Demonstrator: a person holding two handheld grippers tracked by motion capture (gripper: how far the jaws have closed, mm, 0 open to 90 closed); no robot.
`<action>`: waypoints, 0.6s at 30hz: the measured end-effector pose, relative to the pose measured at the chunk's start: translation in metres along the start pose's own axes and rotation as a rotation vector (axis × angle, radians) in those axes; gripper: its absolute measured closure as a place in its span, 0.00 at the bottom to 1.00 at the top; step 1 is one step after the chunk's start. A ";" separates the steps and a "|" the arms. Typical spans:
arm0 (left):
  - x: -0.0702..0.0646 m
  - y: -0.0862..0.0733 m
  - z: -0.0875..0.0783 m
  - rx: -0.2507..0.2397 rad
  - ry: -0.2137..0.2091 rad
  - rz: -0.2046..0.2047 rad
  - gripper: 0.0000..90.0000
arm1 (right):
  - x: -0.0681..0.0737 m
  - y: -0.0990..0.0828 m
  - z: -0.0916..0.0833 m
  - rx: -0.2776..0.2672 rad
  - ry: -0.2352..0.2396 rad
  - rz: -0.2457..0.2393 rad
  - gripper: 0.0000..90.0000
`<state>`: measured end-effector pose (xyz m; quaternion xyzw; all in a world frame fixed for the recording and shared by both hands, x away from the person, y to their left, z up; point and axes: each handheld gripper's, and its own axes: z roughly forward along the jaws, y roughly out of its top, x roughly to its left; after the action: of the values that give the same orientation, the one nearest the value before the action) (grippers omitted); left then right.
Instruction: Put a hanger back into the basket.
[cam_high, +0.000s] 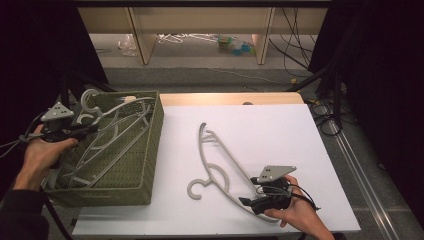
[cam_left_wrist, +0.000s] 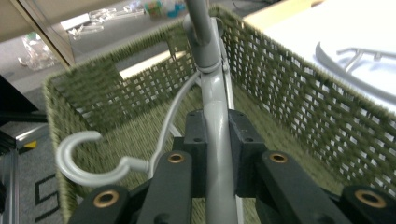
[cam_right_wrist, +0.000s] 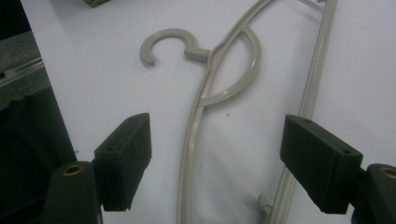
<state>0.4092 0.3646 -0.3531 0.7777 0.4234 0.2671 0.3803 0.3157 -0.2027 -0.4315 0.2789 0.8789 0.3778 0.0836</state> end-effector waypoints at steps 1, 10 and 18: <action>0.000 -0.001 0.001 0.001 -0.006 -0.001 0.88 | 0.000 0.000 0.001 -0.012 -0.006 0.008 0.29; -0.001 -0.011 0.020 0.088 -0.034 0.046 0.88 | 0.001 0.000 0.001 -0.007 -0.005 0.006 0.29; 0.001 -0.029 0.038 0.182 -0.042 0.021 0.88 | 0.000 0.000 0.000 0.009 0.004 0.002 0.29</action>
<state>0.4247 0.3613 -0.3986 0.8189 0.4296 0.2151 0.3140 0.3155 -0.2025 -0.4319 0.2794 0.8804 0.3746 0.0803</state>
